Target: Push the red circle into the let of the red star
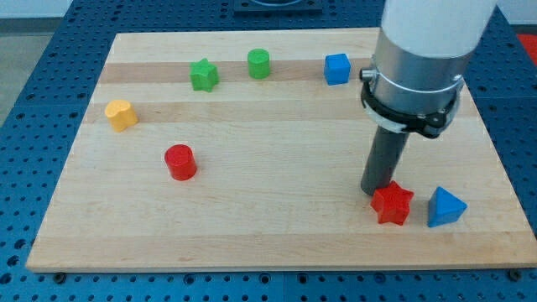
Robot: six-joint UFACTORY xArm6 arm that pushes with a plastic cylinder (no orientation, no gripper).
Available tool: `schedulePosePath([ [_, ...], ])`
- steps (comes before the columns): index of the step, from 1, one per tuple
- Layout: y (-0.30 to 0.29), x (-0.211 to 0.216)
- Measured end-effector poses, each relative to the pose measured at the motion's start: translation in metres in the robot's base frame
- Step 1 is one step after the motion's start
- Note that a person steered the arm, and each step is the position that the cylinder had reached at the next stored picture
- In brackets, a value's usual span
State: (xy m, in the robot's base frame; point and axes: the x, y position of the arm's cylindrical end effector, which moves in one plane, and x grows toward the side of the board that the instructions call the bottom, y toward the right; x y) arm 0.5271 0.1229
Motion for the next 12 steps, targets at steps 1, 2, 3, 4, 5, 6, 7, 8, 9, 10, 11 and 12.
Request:
schedulePosePath([
  [1, 0.007, 0.0],
  [2, 0.019, 0.001],
  [3, 0.004, -0.005],
  [4, -0.034, -0.004],
  [5, -0.084, -0.019],
  [6, -0.124, -0.074],
  [7, -0.203, -0.088],
  [8, -0.297, -0.084],
  [9, -0.314, -0.057],
  [10, -0.256, -0.036],
  [11, -0.181, -0.027],
  [12, -0.169, -0.027],
])
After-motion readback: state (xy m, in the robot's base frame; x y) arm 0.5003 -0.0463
